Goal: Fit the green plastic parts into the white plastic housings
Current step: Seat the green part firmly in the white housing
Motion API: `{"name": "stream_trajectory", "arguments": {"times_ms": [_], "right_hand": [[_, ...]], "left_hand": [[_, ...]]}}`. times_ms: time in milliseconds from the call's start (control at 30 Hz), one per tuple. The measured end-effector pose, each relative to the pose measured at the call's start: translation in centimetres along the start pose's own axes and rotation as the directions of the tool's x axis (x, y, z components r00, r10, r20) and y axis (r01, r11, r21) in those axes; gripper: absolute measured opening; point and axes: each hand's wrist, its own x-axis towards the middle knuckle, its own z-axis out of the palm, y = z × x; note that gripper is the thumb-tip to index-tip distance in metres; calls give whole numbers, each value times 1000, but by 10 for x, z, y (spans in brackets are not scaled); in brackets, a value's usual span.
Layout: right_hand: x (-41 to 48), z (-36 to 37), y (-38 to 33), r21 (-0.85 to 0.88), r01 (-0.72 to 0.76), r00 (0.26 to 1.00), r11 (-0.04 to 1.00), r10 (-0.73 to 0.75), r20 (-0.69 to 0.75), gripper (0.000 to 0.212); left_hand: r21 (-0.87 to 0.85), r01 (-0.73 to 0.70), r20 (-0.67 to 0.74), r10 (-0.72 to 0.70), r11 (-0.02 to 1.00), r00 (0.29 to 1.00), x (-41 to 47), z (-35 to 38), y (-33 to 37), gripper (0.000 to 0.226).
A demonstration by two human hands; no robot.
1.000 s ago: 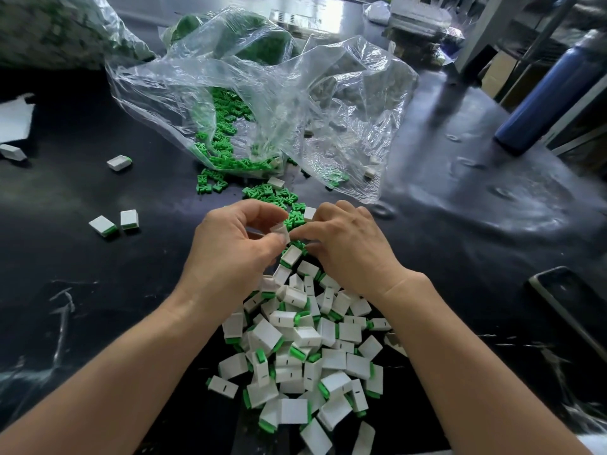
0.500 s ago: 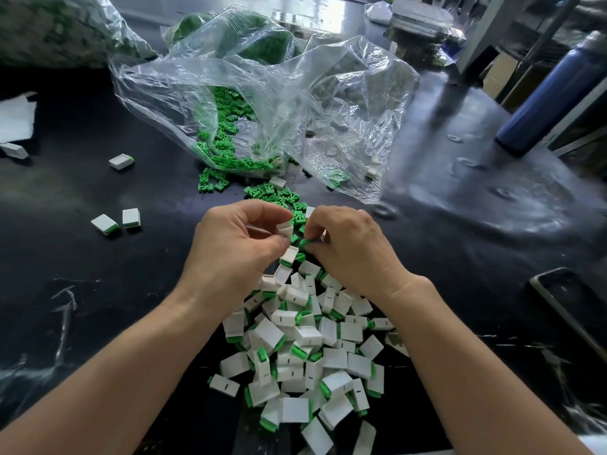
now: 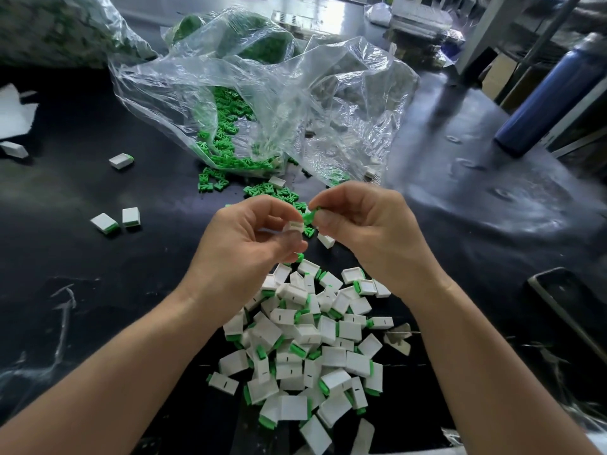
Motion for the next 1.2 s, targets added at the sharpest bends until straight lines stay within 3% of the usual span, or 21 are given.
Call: {"name": "stream_trajectory", "arguments": {"times_ms": [400,767,967,1200], "right_hand": [[-1,3,-1,71,10,1000,997,-10,6,23],[0,2,3,-49,15,999,999,-13,34,25],[-2,2,5,-200,19,999,980,-12,34,33],[-2,-1,4,-256,-23,995,966,48,92,27]], "left_hand": [[30,-19,-38,20,999,999,-2,-1,5,25],[-22,-19,-15,19,1000,1000,-2,0,8,18],[46,-29,-5,29,998,1000,-4,1,7,18],[51,-27,0,27,998,1000,-3,1,7,14]]}}
